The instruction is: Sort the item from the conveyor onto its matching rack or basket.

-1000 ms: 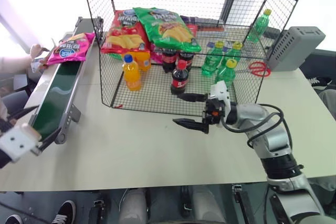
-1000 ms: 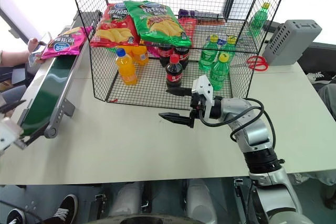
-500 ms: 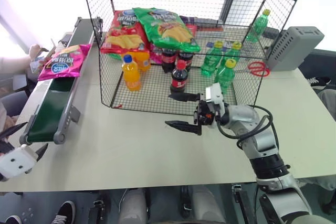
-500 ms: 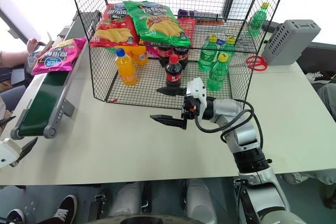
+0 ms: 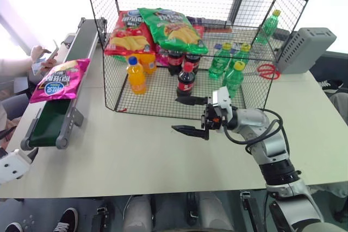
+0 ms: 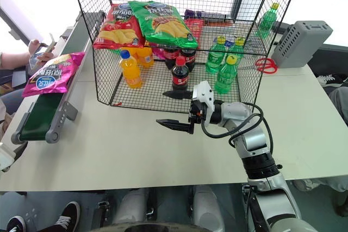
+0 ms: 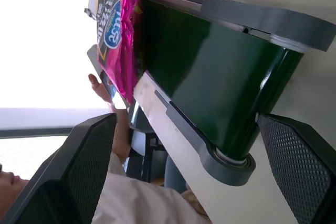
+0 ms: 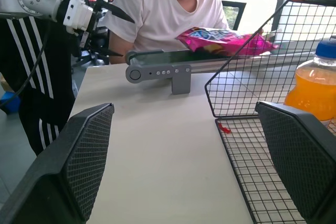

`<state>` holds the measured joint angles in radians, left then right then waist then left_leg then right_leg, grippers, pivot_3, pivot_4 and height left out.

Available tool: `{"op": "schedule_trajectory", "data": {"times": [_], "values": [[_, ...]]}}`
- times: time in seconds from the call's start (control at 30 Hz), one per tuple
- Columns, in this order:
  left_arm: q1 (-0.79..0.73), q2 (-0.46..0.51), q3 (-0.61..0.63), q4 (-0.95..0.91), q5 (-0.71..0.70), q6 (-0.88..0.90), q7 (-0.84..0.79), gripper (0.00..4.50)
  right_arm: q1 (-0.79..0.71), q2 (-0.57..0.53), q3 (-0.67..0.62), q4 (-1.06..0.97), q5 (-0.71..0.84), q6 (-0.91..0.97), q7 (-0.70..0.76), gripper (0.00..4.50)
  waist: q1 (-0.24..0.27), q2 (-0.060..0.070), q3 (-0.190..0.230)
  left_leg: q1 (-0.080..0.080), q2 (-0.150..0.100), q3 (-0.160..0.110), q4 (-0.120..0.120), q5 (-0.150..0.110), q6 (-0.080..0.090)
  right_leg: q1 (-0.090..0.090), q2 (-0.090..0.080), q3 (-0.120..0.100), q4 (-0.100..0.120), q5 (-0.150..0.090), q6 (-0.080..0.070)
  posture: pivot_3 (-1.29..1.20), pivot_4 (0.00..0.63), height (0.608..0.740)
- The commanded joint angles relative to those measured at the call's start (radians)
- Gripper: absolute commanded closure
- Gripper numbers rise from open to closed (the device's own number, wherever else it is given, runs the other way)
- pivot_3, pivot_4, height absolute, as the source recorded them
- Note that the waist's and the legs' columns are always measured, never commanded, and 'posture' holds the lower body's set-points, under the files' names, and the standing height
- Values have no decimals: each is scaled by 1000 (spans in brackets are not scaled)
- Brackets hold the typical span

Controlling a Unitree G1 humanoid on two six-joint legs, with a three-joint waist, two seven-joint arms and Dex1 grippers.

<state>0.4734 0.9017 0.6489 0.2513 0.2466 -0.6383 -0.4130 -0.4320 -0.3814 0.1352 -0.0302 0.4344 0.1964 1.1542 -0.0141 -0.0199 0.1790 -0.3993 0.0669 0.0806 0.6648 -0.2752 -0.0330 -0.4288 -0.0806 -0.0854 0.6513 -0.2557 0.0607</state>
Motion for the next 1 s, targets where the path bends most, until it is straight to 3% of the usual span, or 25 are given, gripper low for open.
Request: {"op": "schedule_trajectory", "data": {"times": [0.03, 0.83, 0.93, 1.0], "values": [[-2, 18, 3, 7, 0, -1, 21, 0, -12, -4, -11, -21, 3, -22, -5, 8, 0, 0, 0, 0, 0, 0, 0, 0, 0, 0, 0, 0, 0, 0, 0, 0, 150, 740], [-91, 47, -92, -41, 44, 36, 29, 0, 14, -33, -9, -39, -20, -28, -15, 8, 0, 0, 0, 0, 0, 0, 0, 0, 0, 0, 0, 0, 0, 0, 0, 0, 150, 740], [-97, 40, -126, -34, -18, 62, -36, 0, 9, -37, -14, -30, -29, -39, -22, 8, 0, 0, 0, 0, 0, 0, 0, 0, 0, 0, 0, 0, 1, 0, 0, 0, 150, 740], [-92, 42, -140, -41, -32, 62, -60, 735, 7, -40, -17, -26, -28, -41, -23, 0, -1, 0, 0, 0, 0, 1, 0, 0, 0, 0, 0, 0, 1, 0, 0, 0, 150, 740]]}}
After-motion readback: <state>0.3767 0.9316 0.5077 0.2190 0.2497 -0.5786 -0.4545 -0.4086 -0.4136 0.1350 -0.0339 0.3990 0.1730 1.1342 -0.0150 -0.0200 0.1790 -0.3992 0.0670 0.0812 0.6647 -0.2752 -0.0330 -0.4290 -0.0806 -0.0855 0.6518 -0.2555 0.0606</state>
